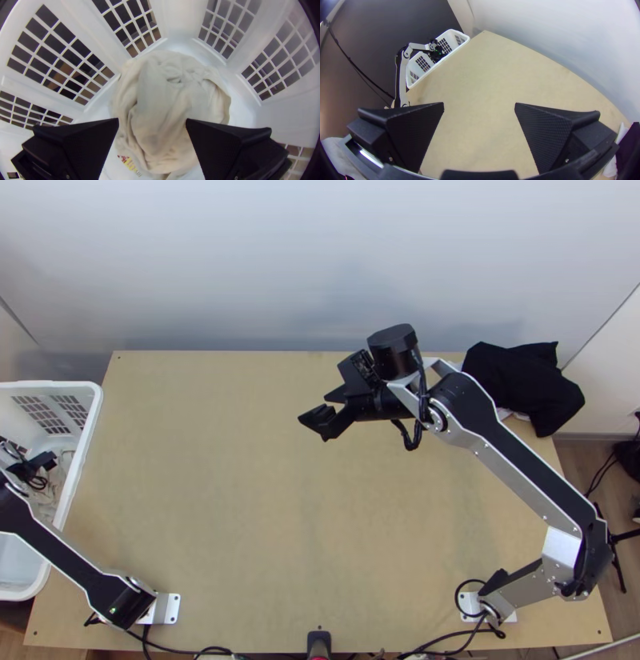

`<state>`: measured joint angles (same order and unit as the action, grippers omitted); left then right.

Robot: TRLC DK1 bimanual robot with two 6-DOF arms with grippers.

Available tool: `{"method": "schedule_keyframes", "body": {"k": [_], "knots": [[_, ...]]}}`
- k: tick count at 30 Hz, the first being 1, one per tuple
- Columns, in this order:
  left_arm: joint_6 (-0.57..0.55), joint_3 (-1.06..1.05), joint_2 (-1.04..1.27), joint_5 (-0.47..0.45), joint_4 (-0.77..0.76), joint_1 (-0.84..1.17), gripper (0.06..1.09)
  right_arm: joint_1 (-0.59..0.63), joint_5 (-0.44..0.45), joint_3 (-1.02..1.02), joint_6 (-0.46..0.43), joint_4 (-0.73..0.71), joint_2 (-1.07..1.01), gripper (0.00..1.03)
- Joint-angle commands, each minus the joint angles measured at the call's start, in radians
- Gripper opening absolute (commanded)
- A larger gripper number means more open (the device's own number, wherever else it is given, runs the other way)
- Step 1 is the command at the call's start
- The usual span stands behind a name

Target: Fold the t-shirt

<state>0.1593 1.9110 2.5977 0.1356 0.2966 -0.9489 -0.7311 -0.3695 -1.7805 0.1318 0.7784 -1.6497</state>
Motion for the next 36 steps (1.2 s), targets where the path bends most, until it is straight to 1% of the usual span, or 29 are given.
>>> {"method": "schedule_keyframes", "body": {"k": [1, 4, 5, 6, 7, 8, 10, 12, 16, 20, 22, 30, 36], "knots": [[-0.020, 0.175, 0.137, -0.001, 0.001, 0.025, 1.04, -0.002, 0.000, 0.006, -0.001, -0.001, -0.010, 0.99], [-0.017, 0.235, 0.176, -0.002, 0.026, 0.045, 1.03, -0.008, 0.001, 0.009, 0.000, -0.001, -0.016, 0.99], [-0.017, 0.247, 0.180, -0.010, 0.038, 0.050, 0.94, -0.010, 0.001, 0.009, 0.000, -0.001, -0.019, 0.99], [-0.018, 0.249, 0.182, -0.027, 0.033, 0.050, 0.65, -0.010, 0.001, 0.009, 0.000, -0.001, -0.022, 0.99], [-0.007, 0.258, 0.180, -0.079, 0.032, 0.048, 0.13, -0.011, 0.003, 0.009, 0.000, -0.001, -0.025, 0.99], [-0.021, 0.281, 0.180, -0.102, 0.052, 0.045, 0.10, -0.013, 0.004, 0.009, -0.001, -0.001, -0.027, 0.99], [-0.067, 0.290, 0.130, -0.116, 0.099, 0.042, 0.10, -0.013, 0.007, 0.007, -0.003, -0.001, -0.030, 0.99], [-0.081, 0.287, 0.088, -0.131, 0.116, 0.039, 0.10, -0.010, 0.007, 0.009, -0.003, -0.001, -0.032, 0.99], [-0.061, 0.289, 0.022, -0.133, 0.150, 0.036, 0.10, -0.007, 0.015, 0.012, -0.018, -0.001, -0.039, 0.99], [-0.052, 0.287, -0.152, -0.148, 0.277, 0.044, 0.10, -0.007, 0.017, 0.004, -0.023, -0.001, -0.041, 0.99], [-0.050, 0.287, -0.251, -0.160, 0.314, 0.056, 0.10, -0.005, 0.017, 0.000, -0.024, -0.001, -0.041, 0.99], [0.008, 0.292, -0.568, -0.165, 0.351, 0.134, 0.10, -0.001, 0.017, -0.010, -0.032, -0.001, -0.021, 0.99], [0.011, 0.292, -0.696, -0.165, 0.383, 0.213, 0.10, 0.024, 0.017, 0.046, -0.046, -0.001, 0.021, 0.99]]}}
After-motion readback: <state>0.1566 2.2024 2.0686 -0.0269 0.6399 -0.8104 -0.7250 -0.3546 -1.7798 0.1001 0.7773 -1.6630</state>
